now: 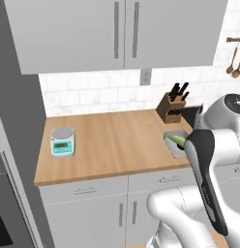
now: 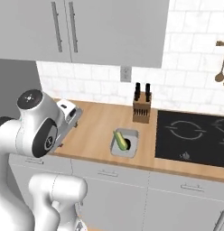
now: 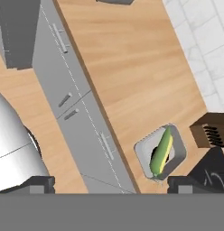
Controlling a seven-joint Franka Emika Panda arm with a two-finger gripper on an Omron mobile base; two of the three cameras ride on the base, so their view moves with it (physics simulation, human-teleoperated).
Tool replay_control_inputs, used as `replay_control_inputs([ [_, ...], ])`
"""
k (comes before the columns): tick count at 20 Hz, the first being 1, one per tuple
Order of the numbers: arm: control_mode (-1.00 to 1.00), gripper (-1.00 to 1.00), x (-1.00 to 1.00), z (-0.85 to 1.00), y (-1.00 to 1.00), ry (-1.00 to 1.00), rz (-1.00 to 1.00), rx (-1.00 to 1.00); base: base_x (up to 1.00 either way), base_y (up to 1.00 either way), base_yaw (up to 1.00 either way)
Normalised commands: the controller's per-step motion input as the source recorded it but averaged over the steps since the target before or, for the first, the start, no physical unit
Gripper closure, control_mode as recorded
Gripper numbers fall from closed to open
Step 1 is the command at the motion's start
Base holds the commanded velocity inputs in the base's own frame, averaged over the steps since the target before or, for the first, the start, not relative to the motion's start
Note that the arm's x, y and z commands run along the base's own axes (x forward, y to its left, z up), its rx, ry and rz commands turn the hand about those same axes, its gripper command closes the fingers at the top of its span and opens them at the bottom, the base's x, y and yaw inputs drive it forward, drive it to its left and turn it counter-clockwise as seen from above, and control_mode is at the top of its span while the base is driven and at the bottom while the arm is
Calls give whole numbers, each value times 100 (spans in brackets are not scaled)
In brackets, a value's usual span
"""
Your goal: Take the meat container that has the steak and place it on the second highest rack of the freezer. Then take the vegetable container that has the avocado and corn and place it on the highest rack of the freezer.
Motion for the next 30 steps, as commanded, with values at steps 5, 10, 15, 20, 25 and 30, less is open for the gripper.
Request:
replay_control_inputs([
  [5,100,-100,0,0,0,0,0,0,36,49,0],
  [10,100,-100,0,0,0,0,0,0,27,63,0],
  [15,100,-100,0,0,0,0,0,0,51,27,0],
  [20,100,-100,0,0,0,0,0,0,29,2,0],
  [25,-100,-100,4,0,2,0,0,0,0,0,0],
  [30,-100,-100,78,-3,-59,1,6,3,0,0,0],
])
